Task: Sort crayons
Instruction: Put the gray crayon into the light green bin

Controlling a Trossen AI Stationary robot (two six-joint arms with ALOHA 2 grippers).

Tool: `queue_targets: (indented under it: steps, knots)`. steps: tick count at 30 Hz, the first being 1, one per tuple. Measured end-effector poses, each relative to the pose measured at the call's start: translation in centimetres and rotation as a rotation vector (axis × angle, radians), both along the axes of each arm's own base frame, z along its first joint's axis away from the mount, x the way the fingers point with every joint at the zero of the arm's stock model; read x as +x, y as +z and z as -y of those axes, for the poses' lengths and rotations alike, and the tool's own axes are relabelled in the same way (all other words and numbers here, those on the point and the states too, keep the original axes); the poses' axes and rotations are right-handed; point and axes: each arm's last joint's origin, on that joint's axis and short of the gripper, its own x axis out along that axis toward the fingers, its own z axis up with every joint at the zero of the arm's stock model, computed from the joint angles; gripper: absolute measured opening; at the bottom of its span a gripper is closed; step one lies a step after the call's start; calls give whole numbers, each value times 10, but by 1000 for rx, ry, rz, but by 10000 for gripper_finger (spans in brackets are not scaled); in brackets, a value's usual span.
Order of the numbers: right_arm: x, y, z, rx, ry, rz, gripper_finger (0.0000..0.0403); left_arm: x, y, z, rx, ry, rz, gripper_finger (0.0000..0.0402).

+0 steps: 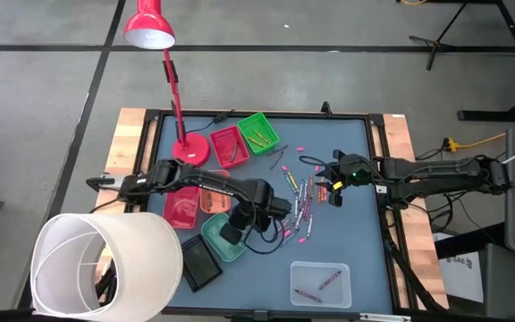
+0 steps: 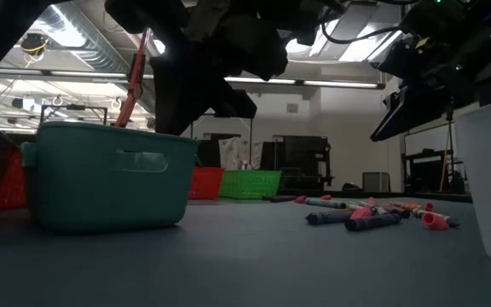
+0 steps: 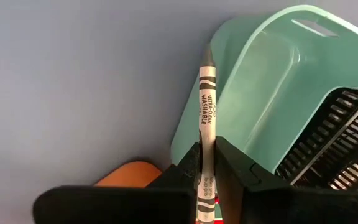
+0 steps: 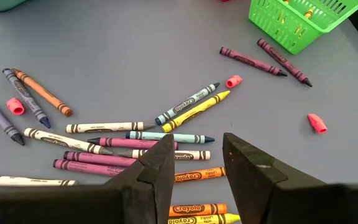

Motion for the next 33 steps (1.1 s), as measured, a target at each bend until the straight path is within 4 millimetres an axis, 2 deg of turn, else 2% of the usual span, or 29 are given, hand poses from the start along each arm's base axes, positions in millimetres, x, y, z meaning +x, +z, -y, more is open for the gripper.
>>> queue_targets:
  steps: [17, 27, 33]
  knots:
    - [0, 0, 0, 0, 0, -1, 134, 0, 0, -3, 67, 2, -1, 5]
    - [0, 0, 0, 0, 0, -1, 134, 8, 37, 3, 34, 42, 110, 5]
    - [0, 0, 0, 0, 0, -1, 134, 4, 34, 19, -23, 62, 73, 5]
